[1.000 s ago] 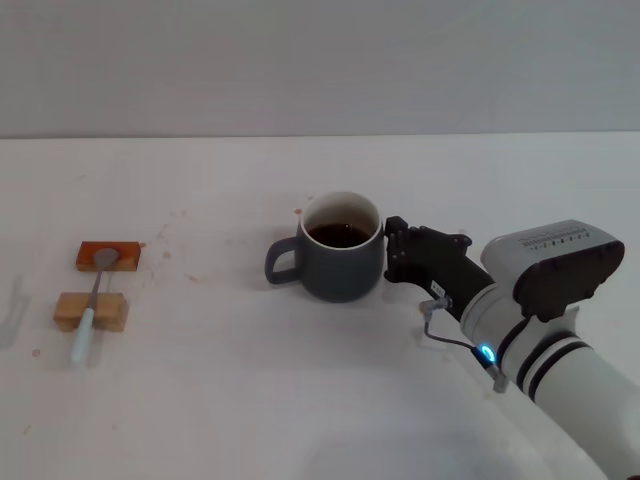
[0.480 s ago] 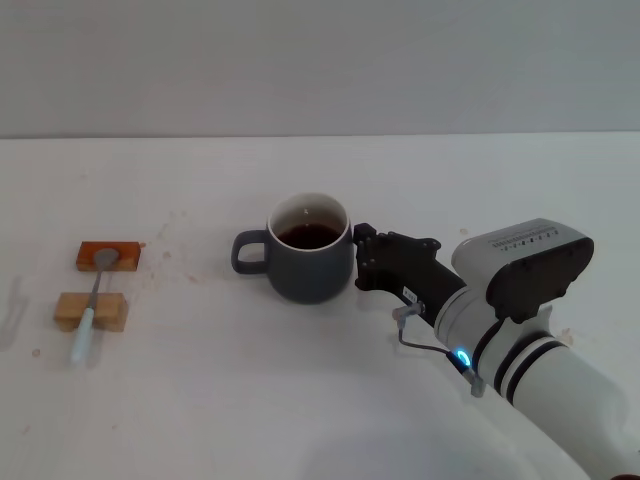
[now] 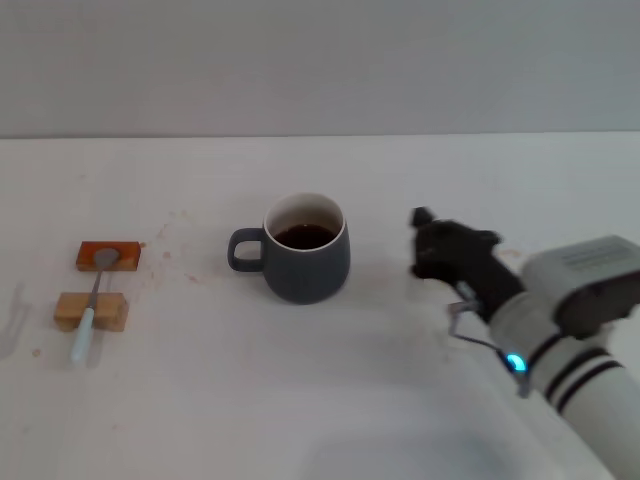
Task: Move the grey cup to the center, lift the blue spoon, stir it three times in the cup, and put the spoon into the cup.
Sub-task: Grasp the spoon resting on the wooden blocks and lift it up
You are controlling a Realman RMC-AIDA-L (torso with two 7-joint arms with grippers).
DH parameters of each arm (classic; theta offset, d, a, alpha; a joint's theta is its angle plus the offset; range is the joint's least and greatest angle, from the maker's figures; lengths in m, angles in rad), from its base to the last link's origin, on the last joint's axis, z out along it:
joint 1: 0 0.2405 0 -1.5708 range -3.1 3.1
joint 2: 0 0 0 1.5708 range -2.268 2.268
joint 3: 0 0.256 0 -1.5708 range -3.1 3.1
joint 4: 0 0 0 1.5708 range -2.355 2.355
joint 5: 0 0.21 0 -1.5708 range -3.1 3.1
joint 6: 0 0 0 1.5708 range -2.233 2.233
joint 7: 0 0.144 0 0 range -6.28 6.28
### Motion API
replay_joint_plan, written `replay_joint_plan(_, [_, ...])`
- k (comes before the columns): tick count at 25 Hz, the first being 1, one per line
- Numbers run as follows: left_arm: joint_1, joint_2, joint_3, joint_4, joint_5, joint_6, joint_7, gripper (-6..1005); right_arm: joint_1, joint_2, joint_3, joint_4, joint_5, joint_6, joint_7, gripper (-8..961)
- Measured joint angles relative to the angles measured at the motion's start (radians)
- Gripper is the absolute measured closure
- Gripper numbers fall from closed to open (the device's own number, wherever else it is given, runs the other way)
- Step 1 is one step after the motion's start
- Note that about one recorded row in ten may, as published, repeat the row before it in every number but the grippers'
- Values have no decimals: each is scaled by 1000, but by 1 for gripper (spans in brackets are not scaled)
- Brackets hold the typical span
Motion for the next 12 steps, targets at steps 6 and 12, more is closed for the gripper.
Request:
replay_joint_plan(6, [26, -1, 84, -4, 1, 1, -17, 185, -76, -5, 76, -96, 9, -111, 0, 955])
replay_joint_plan(12, [126, 0, 248, -80, -5, 9, -29, 185, -129, -9, 184, -166, 10, -170, 0, 954])
